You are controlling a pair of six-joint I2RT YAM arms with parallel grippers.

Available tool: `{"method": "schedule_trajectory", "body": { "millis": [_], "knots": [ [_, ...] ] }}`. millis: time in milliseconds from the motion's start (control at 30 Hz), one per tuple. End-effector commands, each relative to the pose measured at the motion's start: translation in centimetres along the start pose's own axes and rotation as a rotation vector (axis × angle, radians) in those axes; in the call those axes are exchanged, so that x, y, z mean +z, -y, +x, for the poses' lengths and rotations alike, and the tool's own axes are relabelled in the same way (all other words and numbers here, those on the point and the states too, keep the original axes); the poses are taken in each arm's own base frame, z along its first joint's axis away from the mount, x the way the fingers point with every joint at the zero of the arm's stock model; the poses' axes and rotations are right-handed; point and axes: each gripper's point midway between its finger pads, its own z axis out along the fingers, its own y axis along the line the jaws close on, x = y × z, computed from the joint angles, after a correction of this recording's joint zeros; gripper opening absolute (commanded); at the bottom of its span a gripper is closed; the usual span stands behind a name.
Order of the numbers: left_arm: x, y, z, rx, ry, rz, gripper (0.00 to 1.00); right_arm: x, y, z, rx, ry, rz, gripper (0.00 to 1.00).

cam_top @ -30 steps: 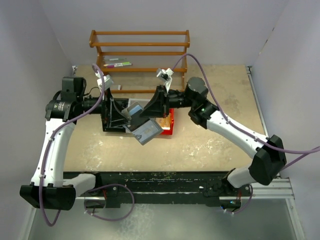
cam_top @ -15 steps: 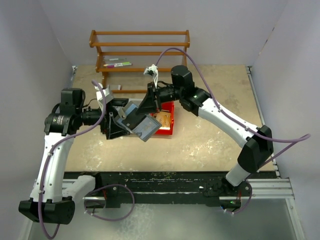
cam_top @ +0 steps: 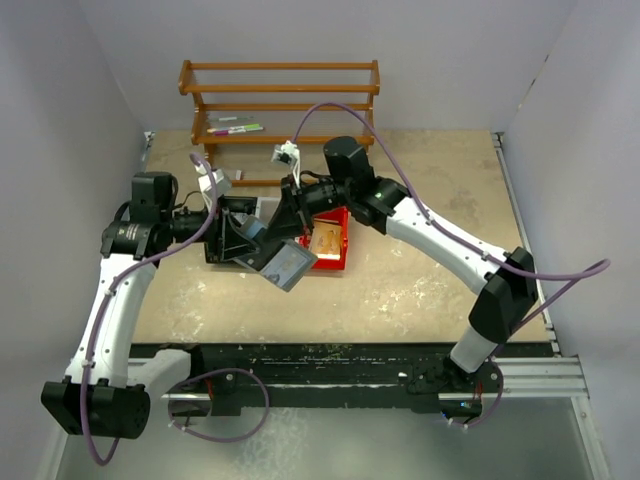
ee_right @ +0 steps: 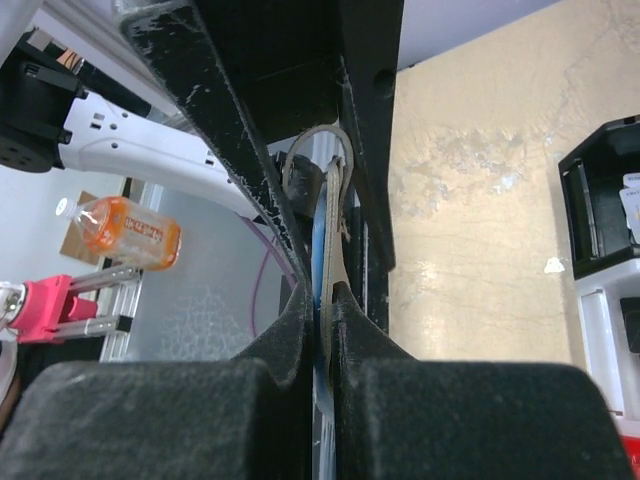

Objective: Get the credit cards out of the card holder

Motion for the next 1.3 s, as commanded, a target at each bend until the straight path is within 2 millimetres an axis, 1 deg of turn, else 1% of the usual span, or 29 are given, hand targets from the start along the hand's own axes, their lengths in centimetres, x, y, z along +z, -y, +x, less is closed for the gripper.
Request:
{"method": "schedule_trajectory", "body": {
  "millis": [0,33,67,100,133,167,200,233,267,333,400,500,533,567,600,667,700,733,767,800,833,867,900,967,1067,1167,1267],
  "knots": [
    [0.5,1.2,-0.3,-0.062,0.014,0.134,0.34,-0.4,-2.5,-2.2,-0.047,0.034,-0.085,0.00],
    [0.5,1.3,-0.3,-0.078,0.011,0.144,0.27,-0.5,-2.6,-2.2,-0.036,0.039,-0.103,0.04],
    [0.5,1.3,-0.4,-0.094,0.009,0.148,0.21,-0.7,-2.6,-2.5,-0.035,0.057,-0.116,0.15],
    [0.5,1.4,-0.6,-0.110,0.009,0.154,0.16,-0.8,-2.7,-2.5,-0.030,0.072,-0.123,0.23],
    [0.5,1.6,-0.9,-0.122,0.012,0.159,0.11,-1.0,-2.8,-2.6,-0.026,0.092,-0.132,0.29],
    [0.4,1.7,-1.2,-0.135,0.016,0.162,0.07,-1.2,-2.9,-2.5,-0.015,0.113,-0.132,0.37],
    [0.4,1.9,-1.6,-0.156,0.020,0.167,0.05,-1.5,-3.0,-2.5,-0.012,0.138,-0.131,0.48],
    [0.3,2.0,-2.1,-0.163,0.031,0.173,0.05,-1.7,-3.1,-2.4,-0.007,0.167,-0.124,0.55],
    [0.3,2.2,-2.5,-0.177,0.039,0.176,0.04,-1.9,-2.9,-1.7,0.002,0.195,-0.116,0.60],
    [0.2,2.6,-3.4,-0.202,0.058,0.188,0.02,-2.8,-3.7,-1.6,-0.006,0.281,-0.114,0.66],
    [0.0,3.1,-4.1,-0.222,0.070,0.206,0.02,-3.7,-4.1,-1.4,-0.003,0.343,-0.095,0.67],
    [-0.3,3.9,-4.9,-0.242,0.083,0.237,0.02,-4.4,-4.3,-1.0,0.017,0.381,-0.074,0.63],
    [-0.4,4.1,-5.1,-0.246,0.086,0.246,0.02,-4.4,-4.0,-0.1,0.042,0.382,-0.075,0.59],
    [-0.4,4.3,-5.2,-0.250,0.087,0.252,0.02,-4.4,-4.1,0.3,0.053,0.389,-0.088,0.55],
    [-0.5,4.4,-5.2,-0.250,0.088,0.255,0.02,-4.6,-4.4,0.3,0.057,0.401,-0.101,0.47],
    [-0.5,4.4,-5.1,-0.242,0.090,0.252,0.03,-4.7,-4.8,0.1,0.064,0.411,-0.121,0.25],
    [-0.4,4.3,-4.9,-0.239,0.089,0.248,0.06,-4.7,-4.8,0.0,0.070,0.404,-0.125,0.15],
    [-0.4,4.2,-4.7,-0.241,0.086,0.242,0.16,-4.6,-5.0,-0.4,0.071,0.395,-0.129,0.07],
    [-0.3,3.9,-4.4,-0.237,0.083,0.226,0.32,-4.4,-4.7,-0.3,0.084,0.365,-0.121,0.01],
    [-0.2,3.6,-4.1,-0.228,0.080,0.207,0.50,-4.2,-4.4,-0.5,0.093,0.333,-0.101,0.00],
    [-0.1,3.2,-3.8,-0.214,0.076,0.184,0.64,-3.9,-3.9,-0.5,0.092,0.295,-0.073,0.00],
    [0.0,2.8,-3.5,-0.199,0.073,0.161,0.71,-3.7,-3.2,0.0,0.098,0.245,-0.037,0.00],
    [0.0,2.5,-3.2,-0.187,0.068,0.148,0.75,-3.6,-2.8,0.3,0.093,0.207,-0.012,0.00],
    [0.1,2.2,-2.7,-0.176,0.054,0.145,0.79,-3.6,-2.5,0.7,0.091,0.155,0.014,0.00],
    [0.4,1.9,-1.9,-0.185,0.035,0.164,0.79,-3.8,-2.6,0.7,0.073,0.111,0.023,0.00],
    [0.5,2.0,-1.6,-0.187,0.026,0.188,0.74,-3.8,-2.5,0.8,0.055,0.070,0.036,0.00],
    [0.3,2.4,-1.6,-0.155,0.022,0.214,0.68,-3.8,-1.7,1.2,0.045,0.018,0.071,0.00]
  ]
}}
